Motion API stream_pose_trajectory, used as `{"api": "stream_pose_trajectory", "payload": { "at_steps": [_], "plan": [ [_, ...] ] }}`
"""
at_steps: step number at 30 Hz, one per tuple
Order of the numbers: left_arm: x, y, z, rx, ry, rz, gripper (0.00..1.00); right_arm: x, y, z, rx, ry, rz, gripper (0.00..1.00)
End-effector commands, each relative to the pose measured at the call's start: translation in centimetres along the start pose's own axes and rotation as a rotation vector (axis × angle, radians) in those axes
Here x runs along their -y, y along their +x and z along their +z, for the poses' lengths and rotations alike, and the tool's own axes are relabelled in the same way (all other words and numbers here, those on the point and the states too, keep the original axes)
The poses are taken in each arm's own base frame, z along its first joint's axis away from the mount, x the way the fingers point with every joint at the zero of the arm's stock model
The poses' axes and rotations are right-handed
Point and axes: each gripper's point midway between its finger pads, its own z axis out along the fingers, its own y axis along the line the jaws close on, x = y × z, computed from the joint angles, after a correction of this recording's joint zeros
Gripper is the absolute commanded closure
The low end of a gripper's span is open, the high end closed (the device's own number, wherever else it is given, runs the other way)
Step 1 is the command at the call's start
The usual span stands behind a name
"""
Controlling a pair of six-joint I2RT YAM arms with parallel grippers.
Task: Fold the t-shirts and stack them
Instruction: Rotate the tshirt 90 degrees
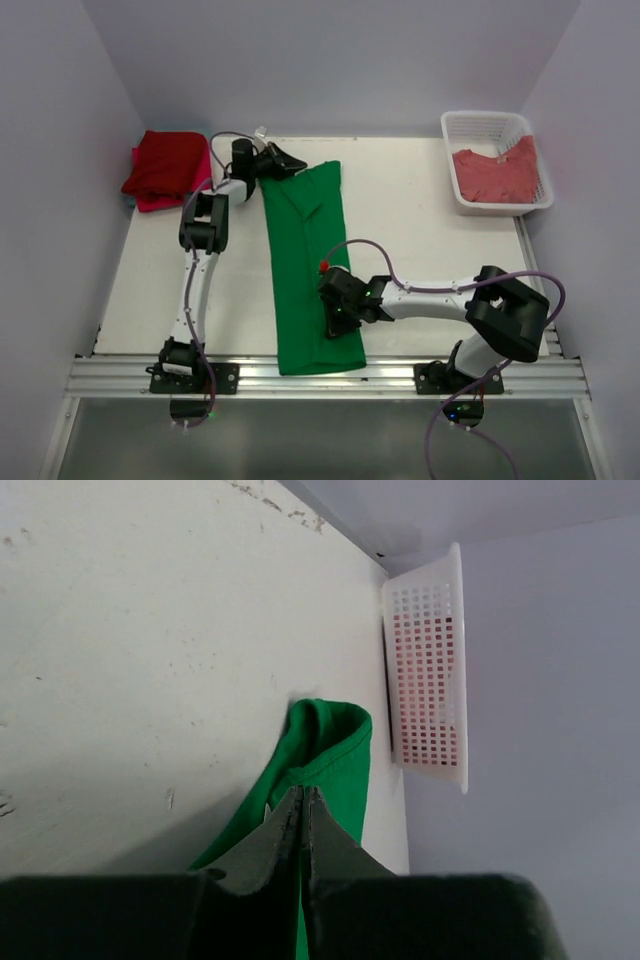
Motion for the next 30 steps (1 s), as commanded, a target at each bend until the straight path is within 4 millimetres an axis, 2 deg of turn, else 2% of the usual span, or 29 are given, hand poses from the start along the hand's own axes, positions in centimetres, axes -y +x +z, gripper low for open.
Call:
{"api": "stream_pose_trajectory", "payload": {
  "at_steps": [1, 2, 6, 7, 8, 9, 10, 11, 12, 13, 14, 15, 16, 17, 18, 19, 20, 21, 22, 23, 24, 25, 26, 27, 28, 29, 30],
  "plan": [
    [0.5, -0.8, -0.2, 0.027, 0.126, 0.012, 0.97, 1.3, 3.2, -0.7, -0.118, 0.066, -0.04, 1.0],
    [1.4, -0.8, -0.3, 0.028, 0.157, 0.029, 0.99, 1.1, 2.9, -0.8, -0.107, 0.055, -0.05, 1.0],
    [8.7, -1.1, -3.1, 0.097, 0.282, 0.247, 1.0, -1.0, -0.5, -1.9, 0.024, 0.005, -0.12, 0.98],
    [12.2, -1.5, -4.6, 0.134, 0.288, 0.307, 0.96, -1.5, -1.6, -2.6, 0.069, -0.006, -0.15, 0.94],
    [13.7, -1.8, -5.3, 0.166, 0.28, 0.417, 0.92, -1.9, -2.6, -3.2, 0.111, -0.007, -0.169, 0.87],
    [14.9, -2.4, -6.0, 0.206, 0.25, 0.448, 0.87, -3.1, -4.2, -4.1, 0.166, -0.031, -0.185, 0.79],
    [18.6, -2.4, -7.9, 0.246, 0.254, 0.512, 0.84, -3.4, -5.6, -5.0, 0.23, -0.019, -0.215, 0.75],
    [19.8, -2.5, -8.9, 0.274, 0.236, 0.584, 0.79, -4.6, -7.2, -6.1, 0.286, -0.034, -0.232, 0.66],
    [21.3, -2.9, -9.8, 0.32, 0.221, 0.616, 0.6, -5.0, -8.4, -6.9, 0.33, -0.027, -0.244, 0.51],
    [24.2, -2.6, -11.8, 0.365, 0.22, 0.697, 0.55, -4.8, -9.8, -7.5, 0.387, 0.009, -0.271, 0.47],
    [24.9, -2.4, -12.7, 0.381, 0.195, 0.719, 0.5, -5.6, -11.4, -8.6, 0.447, 0.011, -0.279, 0.41],
    [25.7, -2.8, -13.8, 0.43, 0.158, 0.737, 0.4, -5.8, -12.2, -9.1, 0.476, 0.022, -0.291, 0.34],
    [27.8, -2.3, -15.4, 0.464, 0.15, 0.773, 0.39, -6.0, -13.1, -9.5, 0.504, 0.039, -0.32, 0.26],
    [28.1, -2.2, -16.2, 0.484, 0.116, 0.814, 0.39, -5.6, -14.0, -9.4, 0.521, 0.074, -0.321, 0.24],
    [27.9, -1.9, -16.7, 0.495, 0.066, 0.799, 0.37, -5.7, -15.8, -10.3, 0.568, 0.104, -0.321, 0.23],
    [28.3, -1.2, -17.9, 0.503, 0.043, 0.8, 0.37, -5.6, -16.7, -10.5, 0.581, 0.125, -0.319, 0.22],
    [27.5, -0.4, -18.2, 0.484, 0.003, 0.789, 0.37, -5.4, -18.4, -11.3, 0.607, 0.14, -0.294, 0.22],
    [27.1, 0.0, -18.8, 0.497, -0.028, 0.776, 0.34, -4.6, -19.4, -10.7, 0.603, 0.176, -0.279, 0.21],
    [26.3, 1.6, -19.6, 0.488, -0.051, 0.756, 0.31, -4.3, -20.3, -10.7, 0.604, 0.179, -0.254, 0.21],
    [25.6, 2.5, -20.0, 0.478, -0.069, 0.742, 0.29, -3.0, -22.5, -11.1, 0.624, 0.183, -0.195, 0.21],
    [24.6, 4.2, -20.6, 0.468, -0.092, 0.723, 0.26, -2.5, -23.0, -9.7, 0.584, 0.156, -0.159, 0.21],
    [24.0, 5.0, -21.0, 0.462, -0.112, 0.705, 0.25, -1.4, -24.1, -9.4, 0.579, 0.158, -0.122, 0.21],
    [23.3, 6.0, -21.3, 0.445, -0.13, 0.681, 0.25, 0.2, -26.2, -9.6, 0.6, 0.159, -0.067, 0.22],
    [21.4, 7.4, -21.5, 0.419, -0.164, 0.656, 0.25, 1.3, -27.0, -8.2, 0.579, 0.17, -0.043, 0.22],
    [22.2, 8.2, -22.5, 0.431, -0.161, 0.66, 0.26, 1.8, -27.8, -7.6, 0.568, 0.162, -0.024, 0.23],
    [21.2, 8.9, -23.0, 0.422, -0.202, 0.643, 0.27, 2.4, -29.6, -8.1, 0.589, 0.154, 0.006, 0.26],
    [19.9, 10.3, -23.2, 0.403, -0.23, 0.632, 0.27, 2.8, -30.5, -7.9, 0.594, 0.148, 0.027, 0.27]
  ]
}}
